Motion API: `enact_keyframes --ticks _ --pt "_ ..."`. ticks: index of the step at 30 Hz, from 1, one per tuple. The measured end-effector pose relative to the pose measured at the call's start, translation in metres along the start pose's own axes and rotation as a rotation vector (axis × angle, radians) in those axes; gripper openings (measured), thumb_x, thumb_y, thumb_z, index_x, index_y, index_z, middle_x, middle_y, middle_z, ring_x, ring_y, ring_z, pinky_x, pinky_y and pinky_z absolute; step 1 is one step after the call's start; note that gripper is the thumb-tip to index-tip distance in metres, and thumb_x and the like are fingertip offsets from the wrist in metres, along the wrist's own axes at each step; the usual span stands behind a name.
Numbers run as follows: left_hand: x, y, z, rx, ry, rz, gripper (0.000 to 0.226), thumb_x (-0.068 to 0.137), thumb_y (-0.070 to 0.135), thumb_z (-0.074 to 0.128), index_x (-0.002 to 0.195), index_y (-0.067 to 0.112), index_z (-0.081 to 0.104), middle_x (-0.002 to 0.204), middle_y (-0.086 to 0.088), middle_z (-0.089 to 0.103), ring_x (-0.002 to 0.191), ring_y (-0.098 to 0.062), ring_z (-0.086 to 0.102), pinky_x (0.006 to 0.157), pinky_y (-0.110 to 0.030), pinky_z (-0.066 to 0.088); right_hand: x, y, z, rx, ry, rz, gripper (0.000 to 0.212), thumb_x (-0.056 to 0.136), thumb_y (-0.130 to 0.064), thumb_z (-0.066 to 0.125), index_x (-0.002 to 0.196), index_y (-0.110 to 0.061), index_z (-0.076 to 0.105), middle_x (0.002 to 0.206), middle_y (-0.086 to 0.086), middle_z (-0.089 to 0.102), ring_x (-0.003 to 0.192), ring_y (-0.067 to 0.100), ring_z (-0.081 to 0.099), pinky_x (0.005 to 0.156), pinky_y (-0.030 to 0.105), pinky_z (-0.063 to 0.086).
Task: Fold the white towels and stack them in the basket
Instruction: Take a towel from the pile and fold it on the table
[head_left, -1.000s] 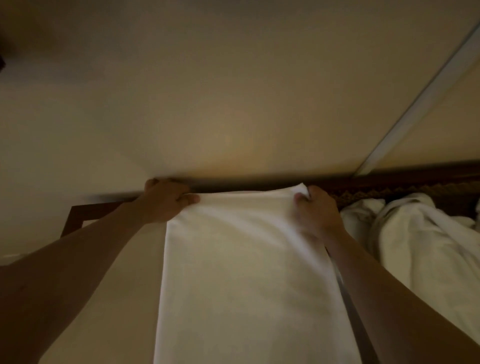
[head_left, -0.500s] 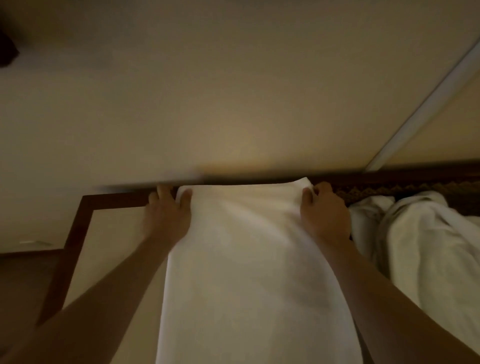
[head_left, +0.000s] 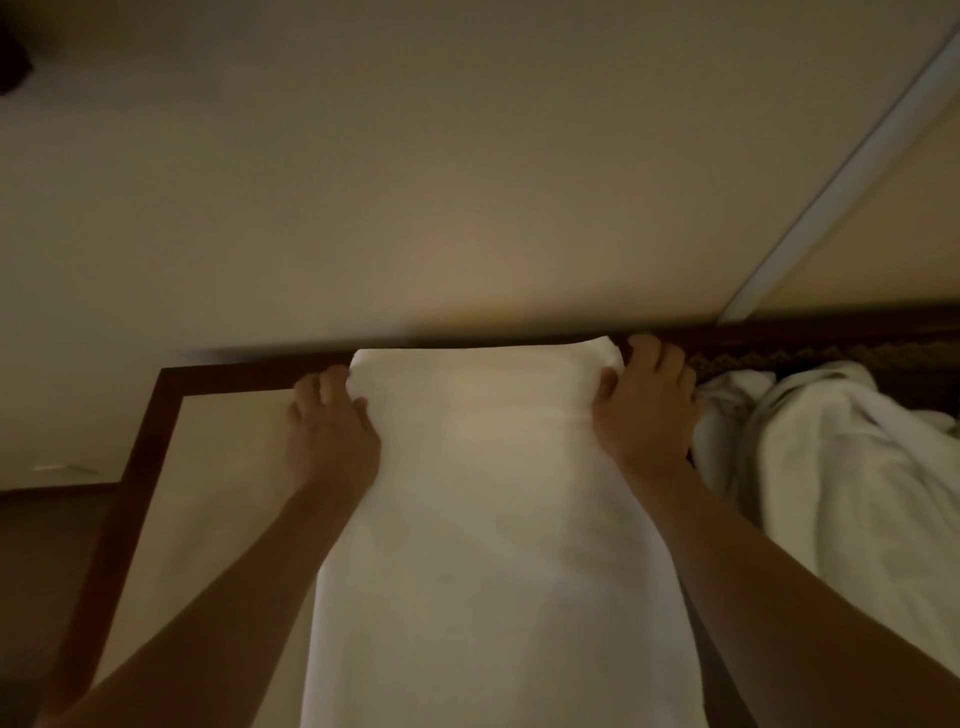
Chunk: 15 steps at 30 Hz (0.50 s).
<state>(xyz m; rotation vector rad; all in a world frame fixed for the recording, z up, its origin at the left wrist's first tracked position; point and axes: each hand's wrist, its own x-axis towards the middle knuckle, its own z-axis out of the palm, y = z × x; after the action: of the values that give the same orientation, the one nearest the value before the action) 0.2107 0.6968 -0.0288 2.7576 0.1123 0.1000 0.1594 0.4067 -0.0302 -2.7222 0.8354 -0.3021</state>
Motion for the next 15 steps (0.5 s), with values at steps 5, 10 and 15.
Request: enact_keyframes --ticks 5,10,15 --pt "-0.016 0.017 0.019 0.265 -0.276 0.467 0.067 0.098 0.067 0.013 0.158 0.039 0.014 0.169 0.004 0.002 0.156 -0.023 0.004 0.123 -0.054 0.011 -0.014 0.007 0.004 -0.169 -0.367 -0.347 0.067 0.099 -0.066 0.017 0.158 -0.038 0.006 0.169 -0.011 -0.004 0.155 0.029 -0.003 0.116 0.07 0.003" --pt "0.004 -0.021 0.017 0.325 -0.337 0.207 0.069 0.099 0.066 0.007 0.16 0.037 -0.006 0.168 0.01 -0.013 0.156 -0.023 -0.008 0.121 -0.062 0.002 -0.002 0.024 0.007 -0.233 -0.419 -0.24 0.069 0.098 -0.067 0.005 0.159 -0.037 -0.004 0.165 -0.022 -0.017 0.153 0.033 -0.015 0.112 0.075 -0.009" --pt "-0.021 -0.013 -0.007 0.35 -0.28 0.073 0.065 0.105 0.05 0.022 0.162 0.022 0.006 0.169 -0.002 -0.009 0.154 -0.035 -0.005 0.121 -0.064 0.001 -0.034 0.007 -0.007 -0.263 -0.332 -0.195 0.071 0.1 -0.06 0.009 0.161 -0.024 -0.001 0.167 -0.006 -0.018 0.153 0.034 -0.019 0.113 0.074 -0.006"
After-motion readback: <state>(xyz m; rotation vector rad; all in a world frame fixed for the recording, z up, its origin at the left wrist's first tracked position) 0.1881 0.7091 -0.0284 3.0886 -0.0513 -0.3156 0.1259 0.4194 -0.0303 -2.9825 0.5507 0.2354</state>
